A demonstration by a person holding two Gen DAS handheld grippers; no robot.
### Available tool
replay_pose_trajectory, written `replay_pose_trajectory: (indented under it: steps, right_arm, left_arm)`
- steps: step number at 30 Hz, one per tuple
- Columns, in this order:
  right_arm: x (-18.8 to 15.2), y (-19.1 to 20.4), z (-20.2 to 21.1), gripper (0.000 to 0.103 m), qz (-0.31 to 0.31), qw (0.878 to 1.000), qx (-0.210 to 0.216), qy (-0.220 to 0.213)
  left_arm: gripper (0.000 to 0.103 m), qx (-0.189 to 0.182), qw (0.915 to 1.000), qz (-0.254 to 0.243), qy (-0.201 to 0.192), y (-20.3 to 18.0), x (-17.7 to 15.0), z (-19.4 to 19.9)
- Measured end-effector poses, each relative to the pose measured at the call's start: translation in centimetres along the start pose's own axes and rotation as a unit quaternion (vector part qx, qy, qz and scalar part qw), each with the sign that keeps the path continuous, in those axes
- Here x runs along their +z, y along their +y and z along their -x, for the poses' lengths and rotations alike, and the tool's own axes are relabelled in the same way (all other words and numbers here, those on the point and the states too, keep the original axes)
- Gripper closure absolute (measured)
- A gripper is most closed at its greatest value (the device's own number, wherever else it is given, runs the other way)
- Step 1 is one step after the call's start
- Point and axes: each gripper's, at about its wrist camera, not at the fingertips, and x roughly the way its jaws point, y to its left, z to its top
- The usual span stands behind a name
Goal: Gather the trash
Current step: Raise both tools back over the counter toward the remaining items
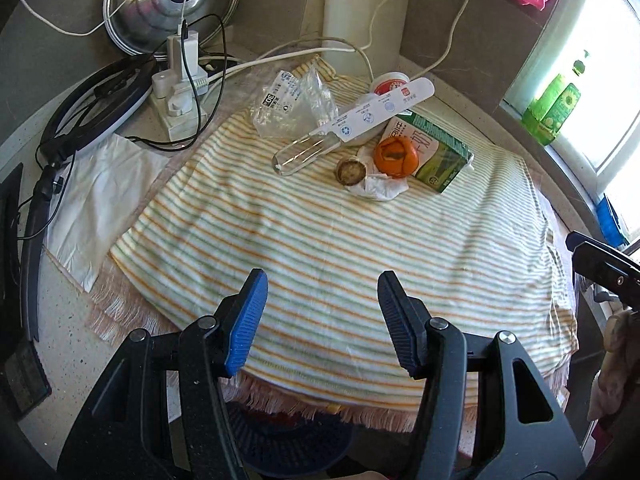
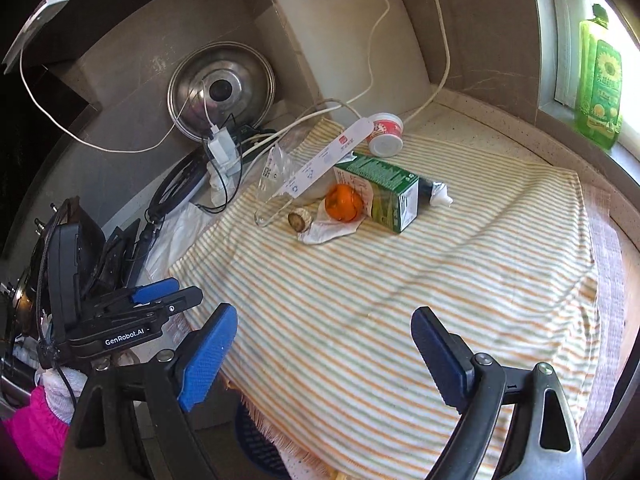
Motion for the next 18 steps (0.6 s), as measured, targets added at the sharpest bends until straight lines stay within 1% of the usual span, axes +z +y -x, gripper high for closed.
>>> replay_pose_trajectory:
  steps: [7,10,15,18]
  right_arm:
    - [3.8,-2.2,-2.0,0.013,0.016,1.0,0.005,-0.005]
    - [5.4,-2.9,-3.2,0.013,0.032,0.999,0.018,0.003]
    - [8.2,-4.3,-5.4,0.013,0.028,0.998,0.05,0.019]
    - [9.6,-4.8,-6.8,0.017,0.04,0.997,0.055,0.029]
  left_arm:
    - [0.044,-0.011,0.9998,0.016,0.005,-1.3,2.3,-2.2]
    - [0.044,-0.019,0.9996,0.018,0.009,-2.0,3.4,-3.3]
    - [0.044,-0.02,0.9993,0.029,0.014,-2.5,5.1,-5.0]
    - [0.044,-0.024,0.9987,0.041,0.017,-2.4,6.1,-6.1]
